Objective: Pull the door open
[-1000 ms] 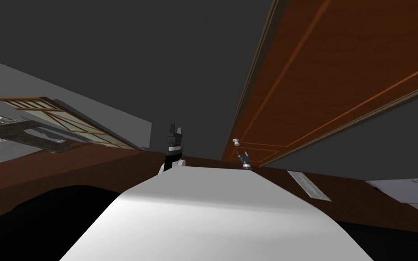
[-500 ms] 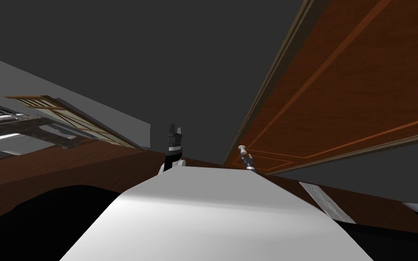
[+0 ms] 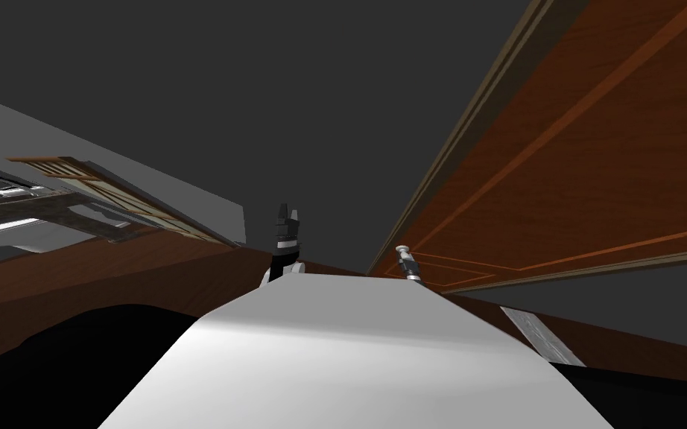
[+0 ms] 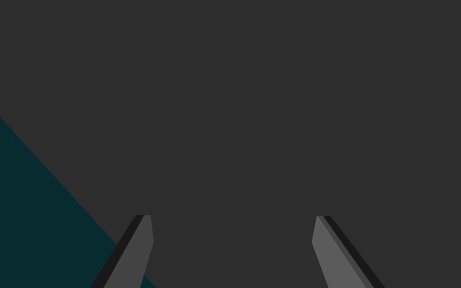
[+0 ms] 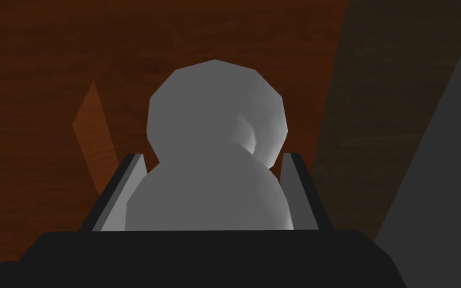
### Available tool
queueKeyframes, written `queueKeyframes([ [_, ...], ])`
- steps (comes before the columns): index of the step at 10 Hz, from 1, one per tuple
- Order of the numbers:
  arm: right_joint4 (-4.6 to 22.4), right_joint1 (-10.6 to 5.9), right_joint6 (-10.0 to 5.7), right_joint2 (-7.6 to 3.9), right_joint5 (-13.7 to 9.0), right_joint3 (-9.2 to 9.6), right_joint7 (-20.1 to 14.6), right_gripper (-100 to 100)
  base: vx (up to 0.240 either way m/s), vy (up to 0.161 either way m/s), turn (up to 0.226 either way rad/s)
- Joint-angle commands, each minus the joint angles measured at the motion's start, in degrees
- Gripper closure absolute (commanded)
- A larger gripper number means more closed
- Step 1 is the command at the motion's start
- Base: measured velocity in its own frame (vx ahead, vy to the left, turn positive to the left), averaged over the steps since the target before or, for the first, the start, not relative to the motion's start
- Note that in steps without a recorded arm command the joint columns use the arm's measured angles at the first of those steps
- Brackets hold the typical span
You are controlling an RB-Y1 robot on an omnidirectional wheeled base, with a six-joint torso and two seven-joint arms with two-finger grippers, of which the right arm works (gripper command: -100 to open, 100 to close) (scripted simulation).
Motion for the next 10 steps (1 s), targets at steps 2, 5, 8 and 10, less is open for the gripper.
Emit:
queueKeyframes([
  [2, 0.09, 0.08, -0.06, 0.11, 0.04, 0.09, 0.01, 100, -0.022, -0.002, 0.008],
  [5, 0.25, 0.04, 0.08, -0.02, -0.4, 0.31, -1.58, 100, -0.007, -0.002, 0.01],
  [8, 0.43, -0.11, 0.16, -0.18, -1.38, 0.73, -4.76, 100, -0.027, -0.012, 0.033],
  [10, 0.64, -0.28, 0.25, -0.37, -2.52, 1.22, -8.07, 100, -0.033, -0.016, 0.049],
])
